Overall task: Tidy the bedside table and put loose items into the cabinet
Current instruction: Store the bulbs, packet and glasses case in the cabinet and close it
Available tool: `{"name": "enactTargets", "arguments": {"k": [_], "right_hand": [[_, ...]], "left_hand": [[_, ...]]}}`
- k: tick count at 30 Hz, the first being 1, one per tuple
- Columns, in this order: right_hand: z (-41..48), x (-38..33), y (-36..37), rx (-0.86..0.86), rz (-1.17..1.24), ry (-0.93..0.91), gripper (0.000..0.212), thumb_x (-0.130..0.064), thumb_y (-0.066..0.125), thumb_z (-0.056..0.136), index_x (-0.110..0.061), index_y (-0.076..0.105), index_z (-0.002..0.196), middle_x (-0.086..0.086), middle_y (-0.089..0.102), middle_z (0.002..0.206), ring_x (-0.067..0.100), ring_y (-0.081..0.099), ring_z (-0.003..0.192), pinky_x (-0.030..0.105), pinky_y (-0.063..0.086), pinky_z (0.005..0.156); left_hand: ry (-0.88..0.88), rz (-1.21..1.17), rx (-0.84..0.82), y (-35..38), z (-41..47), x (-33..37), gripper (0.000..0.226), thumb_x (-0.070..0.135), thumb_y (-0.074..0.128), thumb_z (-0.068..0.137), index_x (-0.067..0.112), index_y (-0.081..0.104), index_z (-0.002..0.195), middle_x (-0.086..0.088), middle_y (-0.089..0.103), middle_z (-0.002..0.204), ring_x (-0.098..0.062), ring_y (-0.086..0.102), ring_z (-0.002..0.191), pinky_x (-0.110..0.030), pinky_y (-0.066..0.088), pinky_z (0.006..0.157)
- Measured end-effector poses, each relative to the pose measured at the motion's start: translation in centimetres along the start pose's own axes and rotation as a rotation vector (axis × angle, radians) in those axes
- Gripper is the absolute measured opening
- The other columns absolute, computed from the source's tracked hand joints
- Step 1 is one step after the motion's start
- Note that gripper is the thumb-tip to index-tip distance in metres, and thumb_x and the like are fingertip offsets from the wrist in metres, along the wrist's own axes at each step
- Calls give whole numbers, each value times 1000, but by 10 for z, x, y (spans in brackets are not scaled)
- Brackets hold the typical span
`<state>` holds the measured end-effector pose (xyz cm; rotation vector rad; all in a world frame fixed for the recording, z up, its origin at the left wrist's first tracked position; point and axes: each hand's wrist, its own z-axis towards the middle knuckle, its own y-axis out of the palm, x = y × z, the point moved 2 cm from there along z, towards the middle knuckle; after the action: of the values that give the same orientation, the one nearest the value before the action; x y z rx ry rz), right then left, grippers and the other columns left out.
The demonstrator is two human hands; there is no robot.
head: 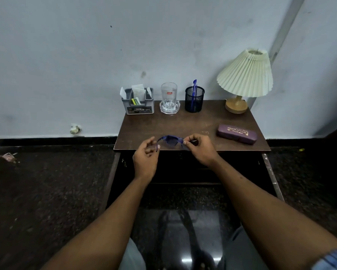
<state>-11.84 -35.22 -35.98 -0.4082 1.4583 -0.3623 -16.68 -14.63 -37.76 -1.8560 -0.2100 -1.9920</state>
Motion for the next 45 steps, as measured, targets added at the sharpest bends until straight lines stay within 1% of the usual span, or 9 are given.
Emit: {"name": "enactTargets", "arguments": {"k": [9,15,19,27,29,32,34,37,45], "right_hand": [[-13,14,9,-17,116,48,7,-12,71,93,-6,75,94,4,74,86,8,64,76,28,54,76],[-25,13,15,-35,194,36,11,-8,69,94,1,75,98,8,73,88,11,63,80,25,52,77],[-25,9,12,-30,237,29,14,-5,67,95,6,74,100,7,72,88,1,60,71,11,49,69],[-28,5,17,-51,412,52,13,-12,78,88,-1,74,93,2,73,79,4,63,66,17,50,61],[-26,1,18,1,505,72,16,-21,75,90,-5,74,88,-4,73,72,2,61,60,16,48,55],[-21,2,12,106,608,145,25,-30,67,96,-6,74,92,0,76,84,4,62,67,14,47,56],[-19,9,6,118,590,169,19,-30,66,97,-13,74,96,3,76,92,8,65,77,16,48,61],[-23,17,5,35,645,218,16,-23,66,97,-10,72,105,11,72,94,13,64,72,19,51,61],[-28,10,14,-65,845,244,10,-5,70,92,-2,74,99,9,75,87,11,68,74,23,59,71]], "left_hand": [[380,337,-113,-1,2,11,19,18,73,89,15,78,108,4,67,102,-9,69,91,-31,59,82],[558,566,-180,8,-4,16,21,24,70,91,15,77,109,2,68,109,-16,64,100,-32,54,88],[588,662,-161,13,-5,16,21,21,69,91,15,77,110,2,70,108,-20,63,98,-30,52,85],[576,729,-179,22,-9,10,20,18,71,88,13,77,107,-3,69,100,-21,63,93,-35,54,79],[503,567,-155,22,-10,12,13,13,73,87,12,77,99,1,71,95,-9,65,87,-28,54,78],[96,46,-148,28,-9,14,13,3,74,86,16,77,90,11,74,83,9,67,76,-15,54,74],[-221,-343,-192,34,-12,16,11,0,71,89,10,76,90,1,79,85,-5,73,83,-21,59,79],[-412,-691,-214,34,-14,20,8,-4,65,92,0,72,94,-9,79,92,-19,76,89,-27,62,80],[-484,-713,-208,33,-15,14,9,-8,65,89,-2,71,94,-11,78,87,-21,75,83,-26,62,72]]}}
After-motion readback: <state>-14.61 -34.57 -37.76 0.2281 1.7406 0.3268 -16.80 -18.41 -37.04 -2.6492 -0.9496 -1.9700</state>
